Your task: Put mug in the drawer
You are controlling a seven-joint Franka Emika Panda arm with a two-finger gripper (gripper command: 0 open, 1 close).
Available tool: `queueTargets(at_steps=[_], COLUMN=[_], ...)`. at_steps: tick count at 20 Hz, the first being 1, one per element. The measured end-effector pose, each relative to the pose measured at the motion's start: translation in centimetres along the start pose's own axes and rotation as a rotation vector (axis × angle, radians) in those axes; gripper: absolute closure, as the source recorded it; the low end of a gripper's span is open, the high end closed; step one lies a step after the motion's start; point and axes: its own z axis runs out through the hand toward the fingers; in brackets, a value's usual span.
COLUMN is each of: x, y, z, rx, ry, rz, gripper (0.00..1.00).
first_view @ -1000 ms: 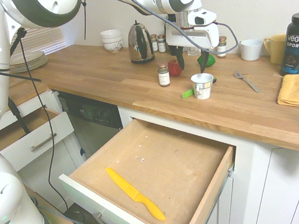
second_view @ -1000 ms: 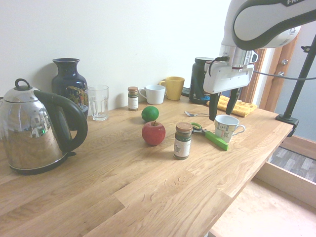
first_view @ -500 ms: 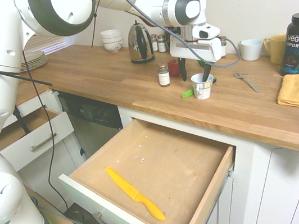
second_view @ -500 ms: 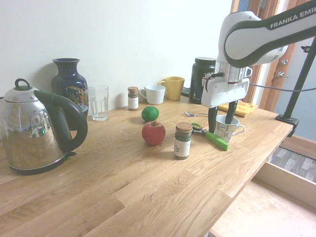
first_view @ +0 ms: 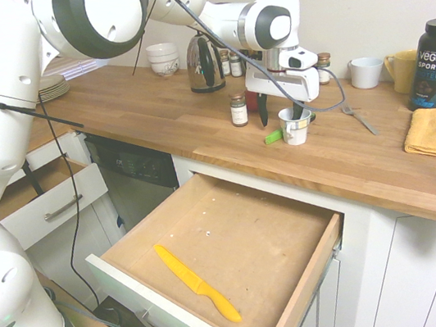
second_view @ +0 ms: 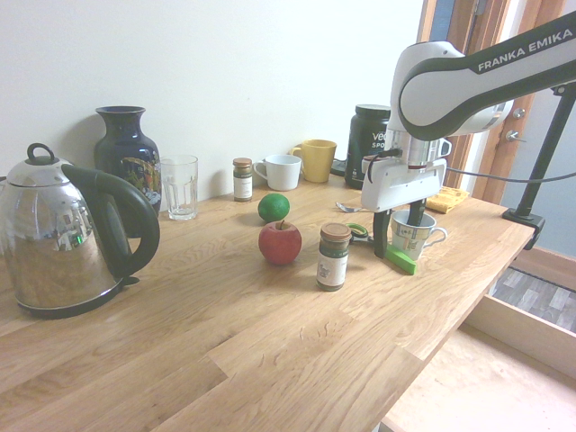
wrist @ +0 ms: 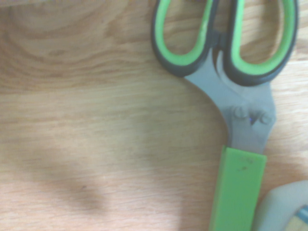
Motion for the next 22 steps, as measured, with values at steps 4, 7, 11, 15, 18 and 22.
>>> queueTargets(at_steps=[4, 7, 11, 15, 18, 22], x=[0.02, 0.13, 0.24, 0.25, 0.25, 0.27], y=[-0.18, -0.36, -0.44, -0.44, -0.45, -0.43], z=[0.59, 0.43, 0.23, 0.40, 0.51, 0.53], rx=[0.001, 0.007, 0.012, 0.011, 0.010, 0.010], ry=[-0.006, -0.004, -0.002, -0.004, -0.005, -0.006], rz=[-0.004, -0.005, -0.004, -0.003, -0.003, -0.002], gripper=[1.00, 1.00, 1.00, 1.00, 1.00, 1.00])
